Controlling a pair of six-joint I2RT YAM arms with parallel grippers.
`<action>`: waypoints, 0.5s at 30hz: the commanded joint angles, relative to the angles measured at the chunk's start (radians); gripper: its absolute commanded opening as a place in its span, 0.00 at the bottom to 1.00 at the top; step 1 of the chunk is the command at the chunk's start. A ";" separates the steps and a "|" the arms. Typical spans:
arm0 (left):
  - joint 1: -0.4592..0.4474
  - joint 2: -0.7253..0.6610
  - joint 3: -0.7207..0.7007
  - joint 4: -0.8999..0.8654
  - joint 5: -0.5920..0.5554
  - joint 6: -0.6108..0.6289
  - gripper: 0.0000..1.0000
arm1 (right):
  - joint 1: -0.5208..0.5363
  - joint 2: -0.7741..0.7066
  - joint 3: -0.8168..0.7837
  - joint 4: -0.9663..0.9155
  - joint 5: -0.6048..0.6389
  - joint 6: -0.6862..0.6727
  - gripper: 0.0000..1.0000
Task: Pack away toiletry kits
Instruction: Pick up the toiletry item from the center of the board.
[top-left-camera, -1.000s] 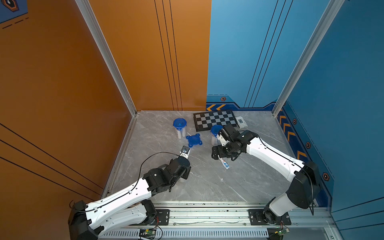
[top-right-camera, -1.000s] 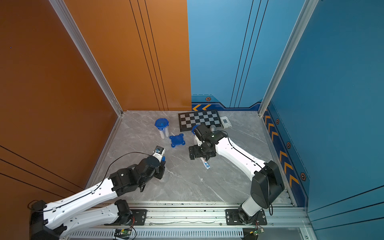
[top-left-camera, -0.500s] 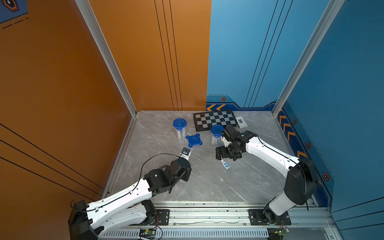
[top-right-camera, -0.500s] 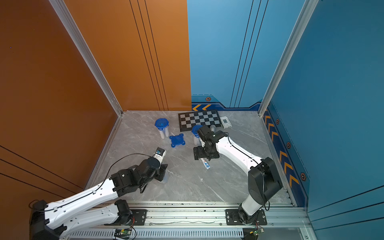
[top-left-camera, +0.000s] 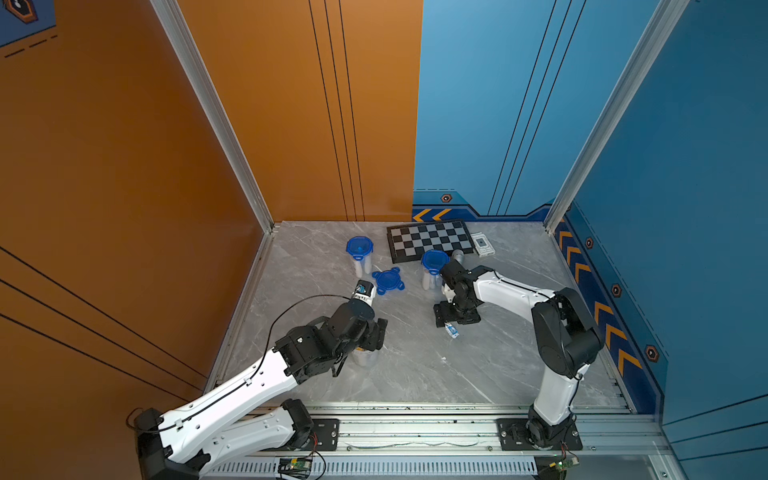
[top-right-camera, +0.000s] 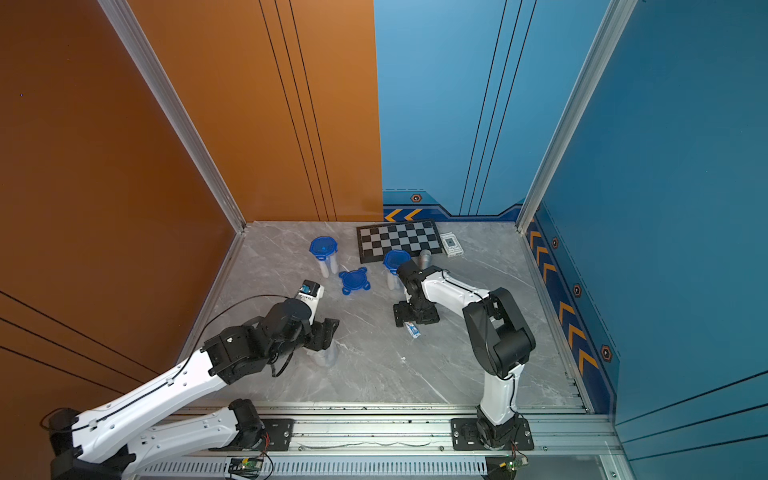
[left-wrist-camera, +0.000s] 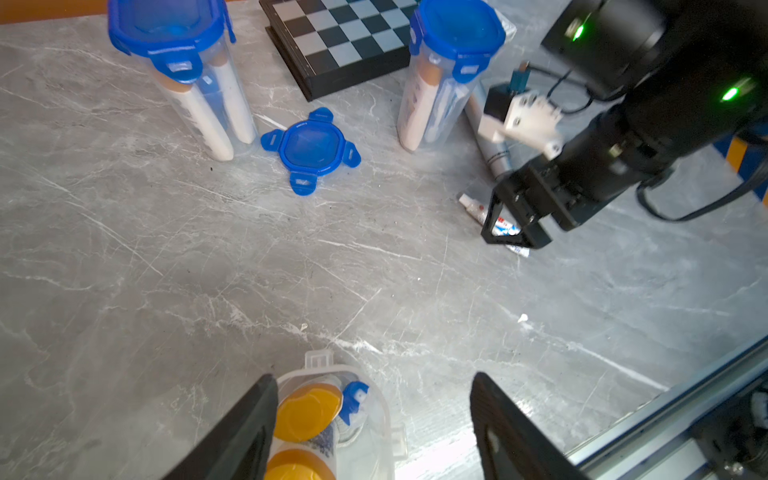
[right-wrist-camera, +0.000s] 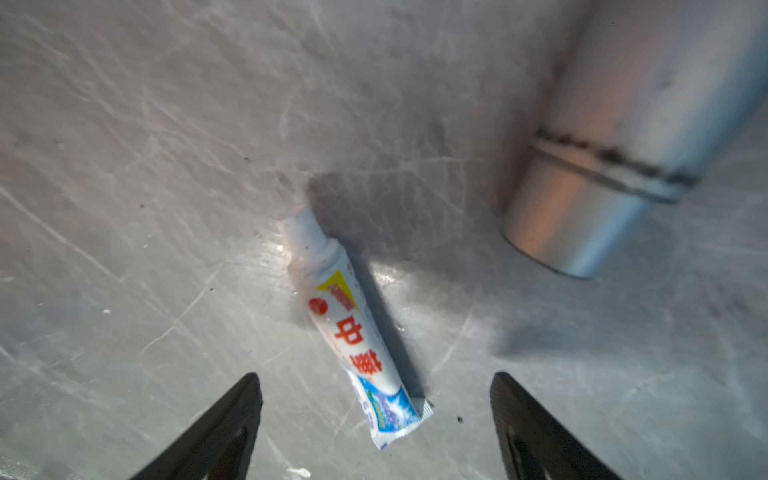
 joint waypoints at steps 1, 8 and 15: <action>0.035 -0.006 0.035 -0.067 0.053 -0.040 0.75 | 0.008 0.042 0.045 0.003 0.023 -0.049 0.84; 0.116 -0.010 0.088 -0.118 0.094 -0.026 0.76 | 0.041 0.040 0.017 0.000 0.054 -0.068 0.64; 0.159 0.004 0.115 -0.156 0.156 -0.019 0.79 | 0.080 0.017 -0.020 -0.002 0.094 -0.069 0.32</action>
